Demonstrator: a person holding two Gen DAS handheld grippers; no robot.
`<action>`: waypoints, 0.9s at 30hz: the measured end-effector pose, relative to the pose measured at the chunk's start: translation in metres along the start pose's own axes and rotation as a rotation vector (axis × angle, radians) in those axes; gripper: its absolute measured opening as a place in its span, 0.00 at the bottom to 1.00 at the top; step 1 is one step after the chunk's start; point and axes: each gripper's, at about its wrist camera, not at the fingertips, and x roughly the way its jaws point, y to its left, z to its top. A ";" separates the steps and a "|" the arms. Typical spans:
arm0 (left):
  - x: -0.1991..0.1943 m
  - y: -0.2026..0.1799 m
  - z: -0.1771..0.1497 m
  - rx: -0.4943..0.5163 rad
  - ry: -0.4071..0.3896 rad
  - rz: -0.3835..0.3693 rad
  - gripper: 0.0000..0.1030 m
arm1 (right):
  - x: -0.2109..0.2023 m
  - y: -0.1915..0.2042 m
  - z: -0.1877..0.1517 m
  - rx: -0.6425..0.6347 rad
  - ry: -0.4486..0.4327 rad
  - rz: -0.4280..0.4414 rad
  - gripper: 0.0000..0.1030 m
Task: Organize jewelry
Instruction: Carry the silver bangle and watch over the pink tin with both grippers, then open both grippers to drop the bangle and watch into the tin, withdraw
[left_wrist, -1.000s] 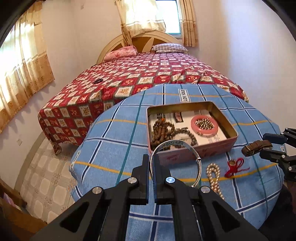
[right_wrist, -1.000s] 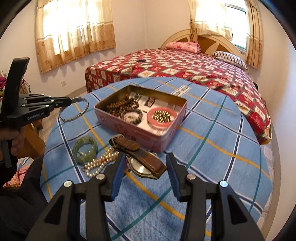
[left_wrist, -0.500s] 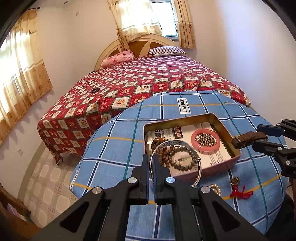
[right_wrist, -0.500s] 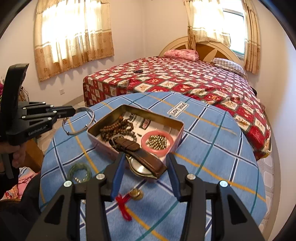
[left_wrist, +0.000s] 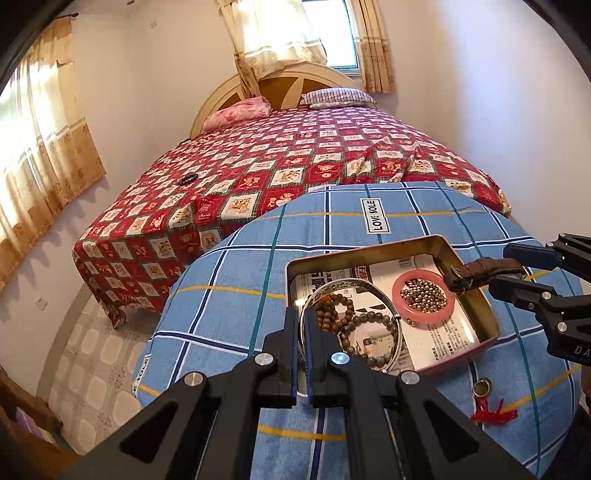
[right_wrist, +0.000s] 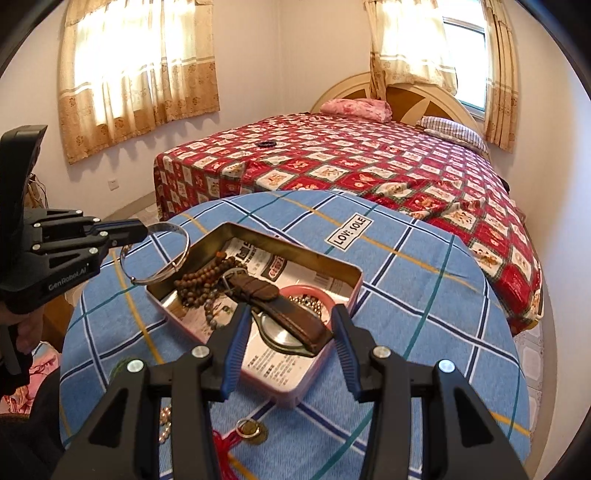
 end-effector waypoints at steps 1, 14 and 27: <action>0.002 0.000 0.000 -0.001 0.003 -0.001 0.02 | 0.002 0.000 0.001 0.001 0.001 -0.001 0.46; 0.028 -0.004 0.007 -0.014 0.030 0.000 0.02 | 0.027 -0.002 0.009 0.011 0.021 -0.033 0.46; 0.051 -0.009 0.007 -0.011 0.067 0.006 0.02 | 0.044 0.000 0.009 0.014 0.034 -0.060 0.46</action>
